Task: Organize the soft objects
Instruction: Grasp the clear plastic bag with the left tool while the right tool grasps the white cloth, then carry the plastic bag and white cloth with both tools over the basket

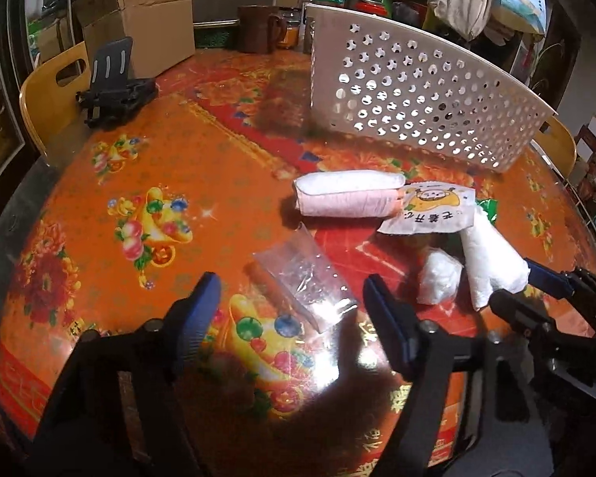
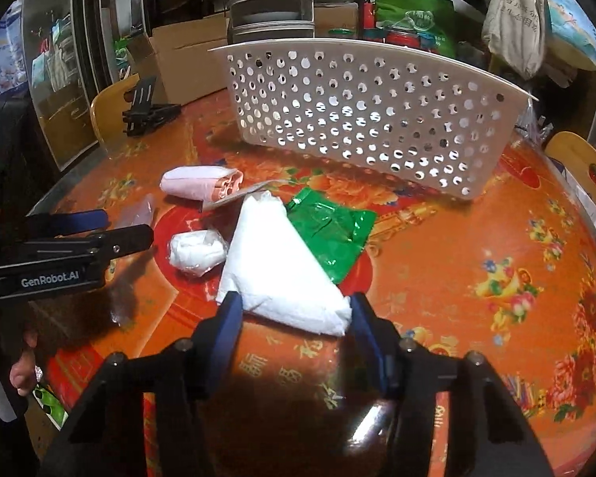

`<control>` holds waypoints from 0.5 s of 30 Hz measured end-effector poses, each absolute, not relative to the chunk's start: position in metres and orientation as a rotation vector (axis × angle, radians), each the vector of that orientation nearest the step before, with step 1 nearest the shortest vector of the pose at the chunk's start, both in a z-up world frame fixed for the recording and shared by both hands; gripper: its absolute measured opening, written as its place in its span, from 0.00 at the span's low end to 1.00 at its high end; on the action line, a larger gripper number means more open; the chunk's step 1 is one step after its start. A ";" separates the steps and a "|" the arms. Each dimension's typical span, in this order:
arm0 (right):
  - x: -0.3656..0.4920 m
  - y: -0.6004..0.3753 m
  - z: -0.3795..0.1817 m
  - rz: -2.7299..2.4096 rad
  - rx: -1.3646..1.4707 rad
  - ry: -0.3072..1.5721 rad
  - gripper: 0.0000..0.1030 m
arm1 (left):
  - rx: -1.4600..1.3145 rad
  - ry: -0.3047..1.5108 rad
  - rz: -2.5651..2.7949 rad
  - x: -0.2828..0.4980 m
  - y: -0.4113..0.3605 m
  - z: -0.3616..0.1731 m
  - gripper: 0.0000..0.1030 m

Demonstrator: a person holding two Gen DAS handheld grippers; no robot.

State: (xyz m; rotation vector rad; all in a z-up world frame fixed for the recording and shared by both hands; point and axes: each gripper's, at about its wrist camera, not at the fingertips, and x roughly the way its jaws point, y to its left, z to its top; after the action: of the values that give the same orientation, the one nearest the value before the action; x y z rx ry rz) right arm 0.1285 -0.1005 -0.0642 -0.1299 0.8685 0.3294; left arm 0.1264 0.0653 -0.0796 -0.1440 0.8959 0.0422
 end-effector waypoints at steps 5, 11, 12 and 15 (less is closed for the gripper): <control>0.126 -0.105 -0.060 0.336 -0.113 0.859 0.41 | -0.133 0.887 0.043 0.126 0.063 -0.078 0.37; 0.122 -0.113 -0.055 0.336 -0.103 0.842 0.38 | -0.141 0.859 0.053 0.122 0.066 -0.074 0.30; 0.120 -0.115 -0.053 0.335 -0.099 0.838 0.38 | -0.140 0.849 0.052 0.121 0.066 -0.072 0.30; 0.117 -0.122 -0.046 0.330 -0.088 0.821 0.38 | -0.128 0.827 0.055 0.117 0.065 -0.065 0.30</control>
State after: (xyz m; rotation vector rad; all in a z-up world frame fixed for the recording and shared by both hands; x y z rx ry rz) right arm 0.1169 -0.1218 -0.0462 -0.0879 0.8211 0.3303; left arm 0.1167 0.0646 -0.0647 -0.1280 0.8271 0.0552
